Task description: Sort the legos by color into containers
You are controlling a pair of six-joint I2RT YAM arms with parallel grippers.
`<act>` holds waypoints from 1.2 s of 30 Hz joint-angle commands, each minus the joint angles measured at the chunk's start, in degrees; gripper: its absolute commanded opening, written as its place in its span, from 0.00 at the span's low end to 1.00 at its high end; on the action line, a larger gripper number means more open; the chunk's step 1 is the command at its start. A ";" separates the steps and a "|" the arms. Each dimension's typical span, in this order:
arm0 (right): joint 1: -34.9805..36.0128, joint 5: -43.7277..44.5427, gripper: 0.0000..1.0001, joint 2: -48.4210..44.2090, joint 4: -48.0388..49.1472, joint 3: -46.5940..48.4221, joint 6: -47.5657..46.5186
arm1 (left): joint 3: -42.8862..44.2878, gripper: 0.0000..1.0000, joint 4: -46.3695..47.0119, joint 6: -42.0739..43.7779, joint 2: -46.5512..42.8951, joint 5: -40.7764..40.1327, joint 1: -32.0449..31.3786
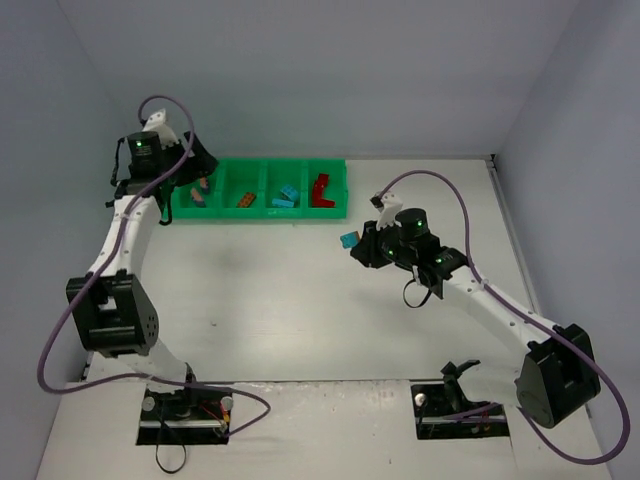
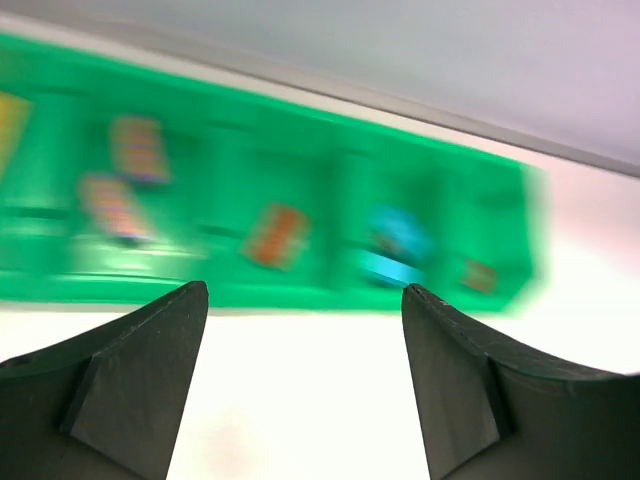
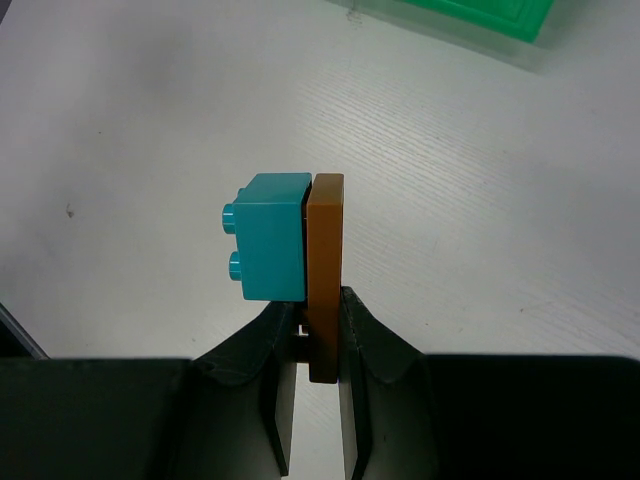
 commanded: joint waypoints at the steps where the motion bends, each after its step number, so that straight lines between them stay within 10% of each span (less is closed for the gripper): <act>1: -0.10 0.74 0.00 -0.67 5.14 2.33 0.87 | -4.97 0.72 7.39 -9.55 -7.69 9.80 -7.86; 16: -0.10 -1.45 0.00 -3.13 6.28 2.15 1.40 | -17.91 0.73 24.89 -15.46 -13.24 5.42 -37.23; 36: -0.01 -1.63 0.00 -5.59 6.10 0.65 2.72 | -16.41 0.71 25.94 -14.66 -8.50 7.16 -42.70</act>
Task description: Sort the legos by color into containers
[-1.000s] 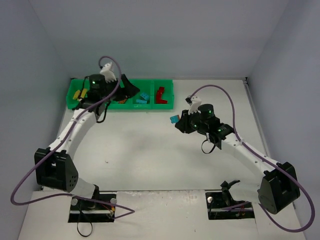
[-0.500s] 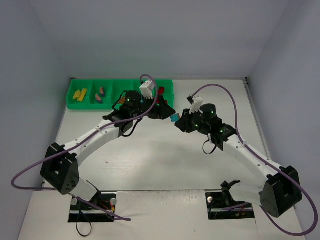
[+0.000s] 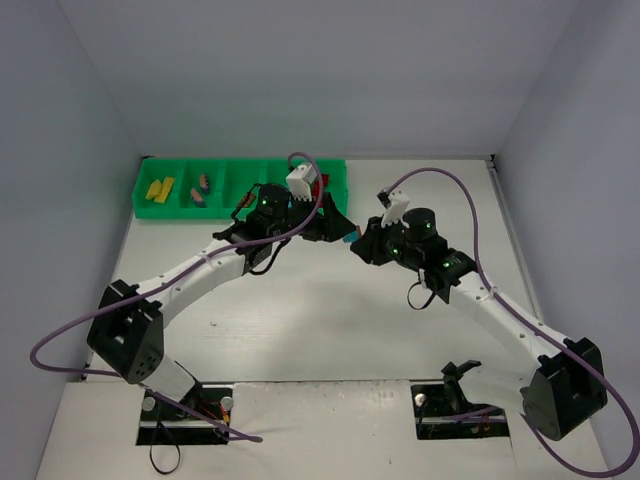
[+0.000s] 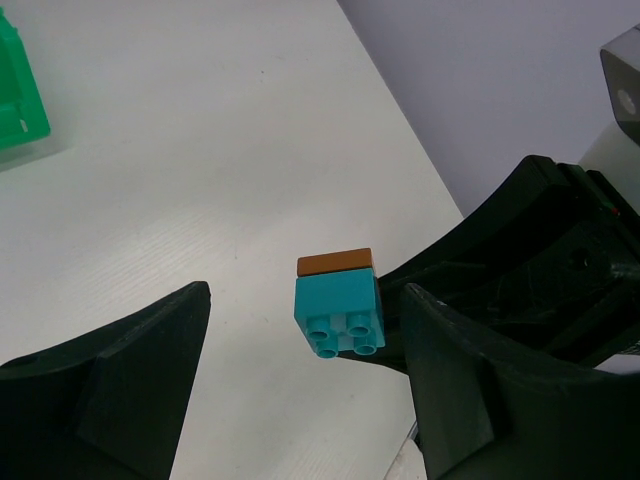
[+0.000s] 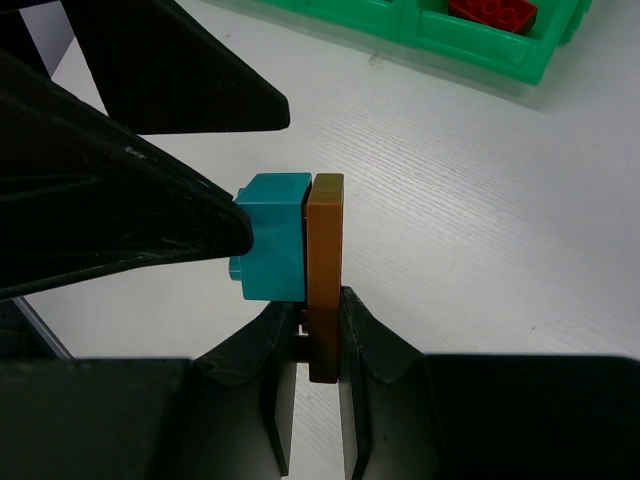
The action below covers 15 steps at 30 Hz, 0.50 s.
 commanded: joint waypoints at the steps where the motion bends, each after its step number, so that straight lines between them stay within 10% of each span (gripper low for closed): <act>1: -0.10 -1.06 0.00 -1.77 4.49 0.65 0.38 | 2.76 0.70 5.27 -0.23 -0.06 2.49 -0.58; 11: -0.10 -0.80 0.00 -1.33 4.75 0.65 0.47 | 2.49 0.61 5.88 -0.41 1.00 4.16 -0.93; 15: -0.10 -0.71 0.00 -1.06 4.84 0.66 0.30 | 3.02 0.37 6.41 -0.67 1.96 5.92 -0.93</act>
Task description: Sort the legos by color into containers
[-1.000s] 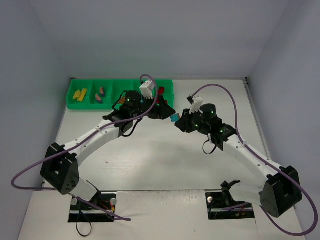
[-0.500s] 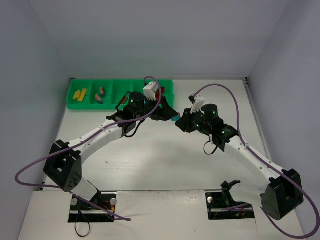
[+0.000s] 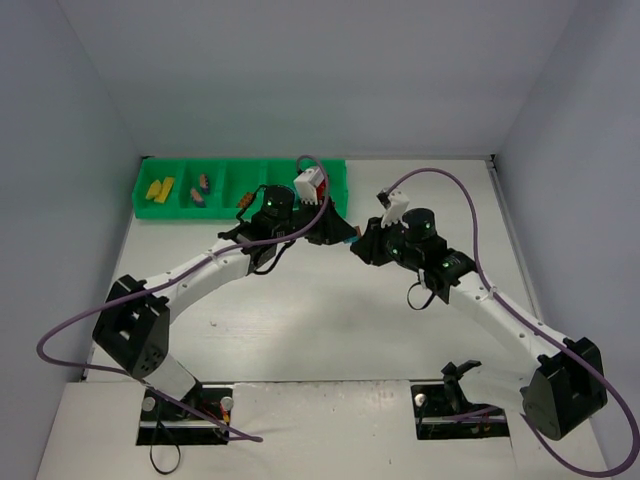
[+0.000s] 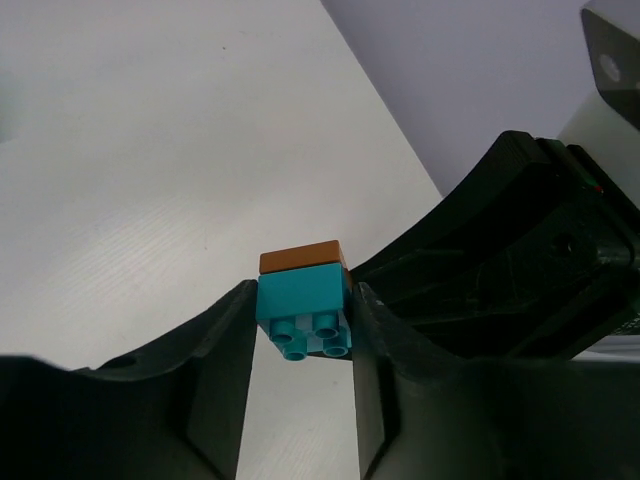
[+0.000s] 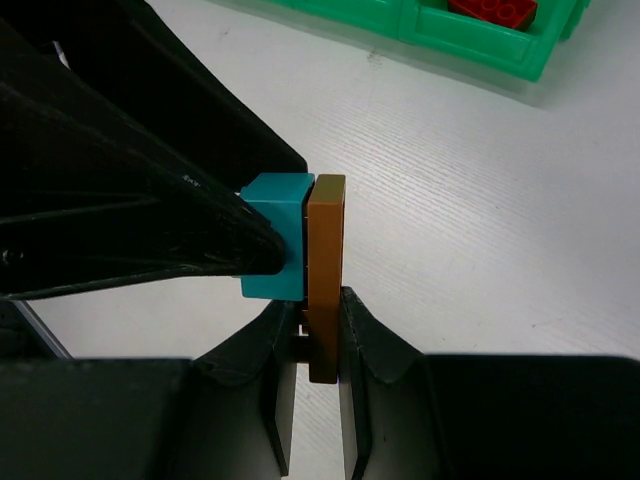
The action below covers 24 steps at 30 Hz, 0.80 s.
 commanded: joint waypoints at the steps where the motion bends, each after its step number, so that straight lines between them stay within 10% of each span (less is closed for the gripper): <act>1: -0.10 -0.50 0.00 -0.98 4.86 0.68 -0.06 | 3.28 0.30 4.86 -0.04 -0.20 2.40 -0.47; 7: -0.10 1.96 0.00 -1.33 4.07 0.24 -1.55 | 4.25 0.00 2.58 -0.13 0.24 5.48 0.41; 19: -0.37 10.49 0.00 -1.86 1.43 -0.20 -4.71 | 7.41 0.00 -19.03 9.96 -3.01 16.82 11.65; 24: -0.37 9.97 0.00 -1.59 1.08 -0.47 -4.80 | 13.55 0.00 -24.39 17.77 -0.56 5.51 15.96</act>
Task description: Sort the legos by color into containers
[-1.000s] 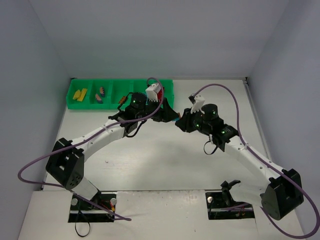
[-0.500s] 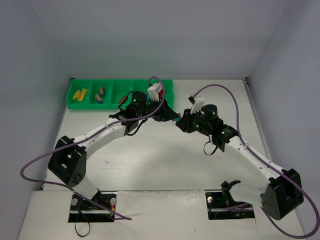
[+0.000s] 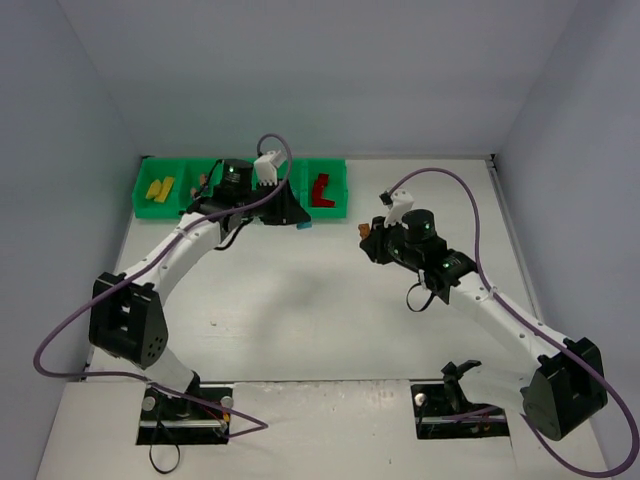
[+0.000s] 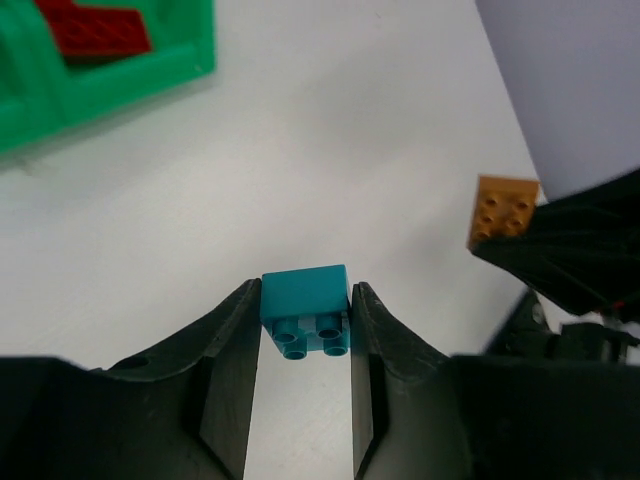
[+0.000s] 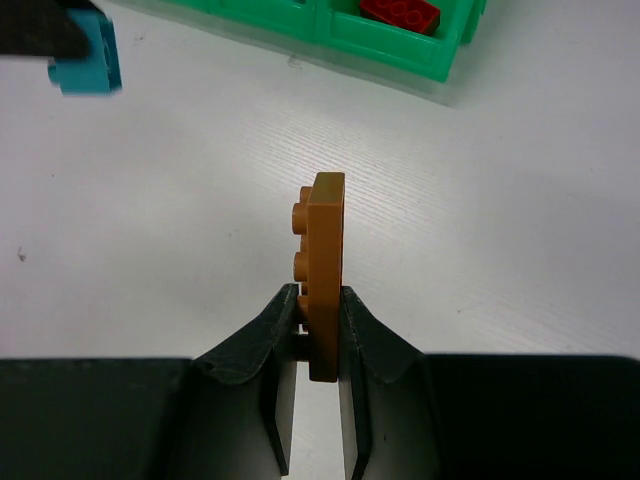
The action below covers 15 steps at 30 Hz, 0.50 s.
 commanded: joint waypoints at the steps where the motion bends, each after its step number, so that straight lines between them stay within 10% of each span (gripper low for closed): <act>1: -0.34 1.51 0.00 -1.66 2.41 -0.12 -0.93 | 8.29 0.00 -4.23 8.99 0.69 -8.80 1.76; 15: -0.34 -0.69 0.00 -4.91 0.13 -1.00 -0.76 | 40.28 0.16 -1.96 17.35 30.92 -38.97 4.92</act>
